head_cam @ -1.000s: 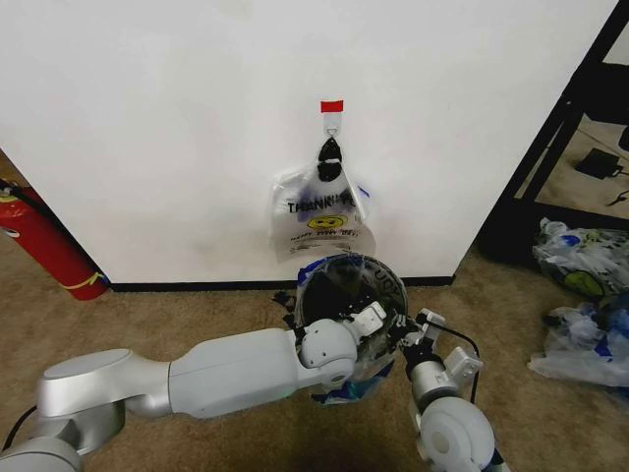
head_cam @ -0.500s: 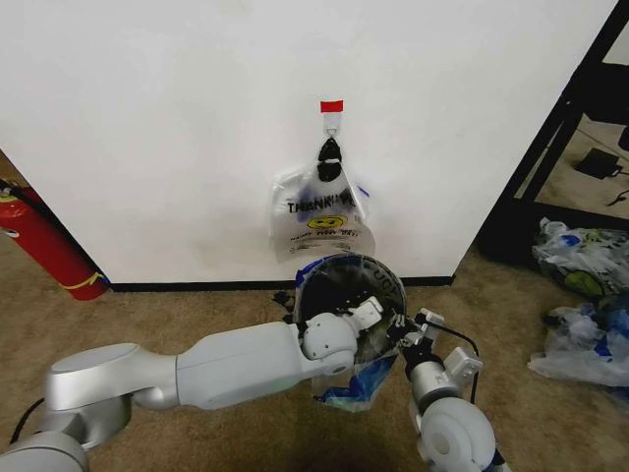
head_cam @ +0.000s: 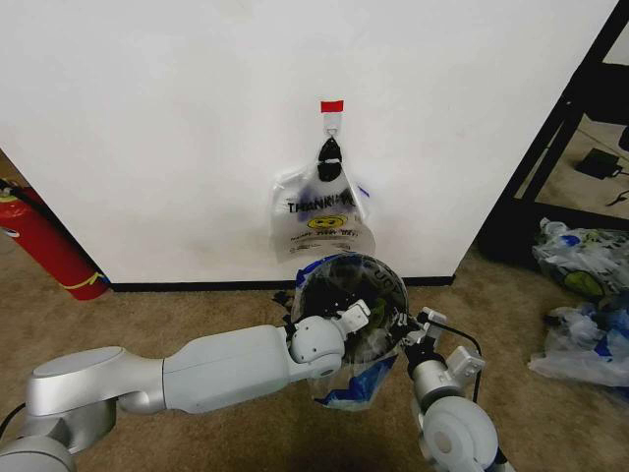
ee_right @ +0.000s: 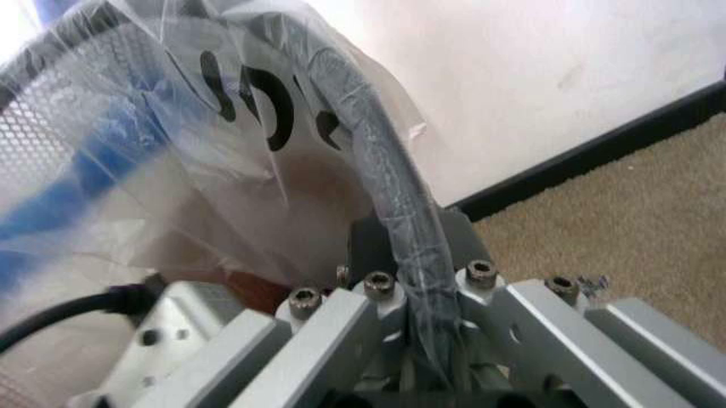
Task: Pick up the garbage bag from the wall and place it over the trash bin.
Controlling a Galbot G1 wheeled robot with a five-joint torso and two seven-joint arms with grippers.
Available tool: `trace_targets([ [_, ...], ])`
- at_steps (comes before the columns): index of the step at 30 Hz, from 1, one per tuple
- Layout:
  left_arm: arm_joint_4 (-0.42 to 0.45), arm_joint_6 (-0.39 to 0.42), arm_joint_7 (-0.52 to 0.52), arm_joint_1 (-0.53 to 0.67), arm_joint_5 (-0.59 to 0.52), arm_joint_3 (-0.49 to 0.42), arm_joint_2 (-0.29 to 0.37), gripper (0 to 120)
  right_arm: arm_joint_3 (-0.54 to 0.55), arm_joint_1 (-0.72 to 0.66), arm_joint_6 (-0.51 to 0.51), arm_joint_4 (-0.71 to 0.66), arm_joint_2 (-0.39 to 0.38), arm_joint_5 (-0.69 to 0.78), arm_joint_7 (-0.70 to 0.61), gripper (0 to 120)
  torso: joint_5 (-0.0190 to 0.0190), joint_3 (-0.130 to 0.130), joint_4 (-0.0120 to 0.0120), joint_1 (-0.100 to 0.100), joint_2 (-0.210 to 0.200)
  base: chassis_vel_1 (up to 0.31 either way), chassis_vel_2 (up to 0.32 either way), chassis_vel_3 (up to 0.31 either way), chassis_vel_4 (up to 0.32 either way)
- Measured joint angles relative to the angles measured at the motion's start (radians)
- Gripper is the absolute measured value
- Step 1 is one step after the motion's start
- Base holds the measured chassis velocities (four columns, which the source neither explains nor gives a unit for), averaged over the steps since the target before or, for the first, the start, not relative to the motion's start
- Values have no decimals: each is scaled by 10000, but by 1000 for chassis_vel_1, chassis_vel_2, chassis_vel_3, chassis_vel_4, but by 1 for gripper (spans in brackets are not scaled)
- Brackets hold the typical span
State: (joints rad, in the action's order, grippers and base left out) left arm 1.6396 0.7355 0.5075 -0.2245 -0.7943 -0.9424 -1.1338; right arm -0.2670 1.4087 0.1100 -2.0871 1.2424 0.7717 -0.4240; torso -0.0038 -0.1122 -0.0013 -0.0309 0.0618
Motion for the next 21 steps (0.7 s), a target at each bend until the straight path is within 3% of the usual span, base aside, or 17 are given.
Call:
trace_targets([
  [10,942,0,477,-307,-156,17,175,0,-1,-62,-41,245,125,55,-39,0,0,0,1,0,0,0,0,0,0],
  [14,1296,0,785,-307,-209,256,269,18,-26,-74,-59,302,121,46,-43,0,-1,0,-2,0,0,0,0,0,0],
  [16,1405,0,878,-308,-236,326,303,19,-43,-74,-61,317,134,32,-38,0,-1,0,-3,0,0,0,0,0,0],
  [19,2059,0,1276,-540,-462,816,721,34,-163,-58,-102,365,163,66,-36,0,-3,0,-4,0,0,0,0,0,0],
  [21,2240,0,1289,-602,-482,918,863,38,-174,-54,-113,385,157,87,-36,0,-2,0,-2,0,0,0,0,0,0],
])
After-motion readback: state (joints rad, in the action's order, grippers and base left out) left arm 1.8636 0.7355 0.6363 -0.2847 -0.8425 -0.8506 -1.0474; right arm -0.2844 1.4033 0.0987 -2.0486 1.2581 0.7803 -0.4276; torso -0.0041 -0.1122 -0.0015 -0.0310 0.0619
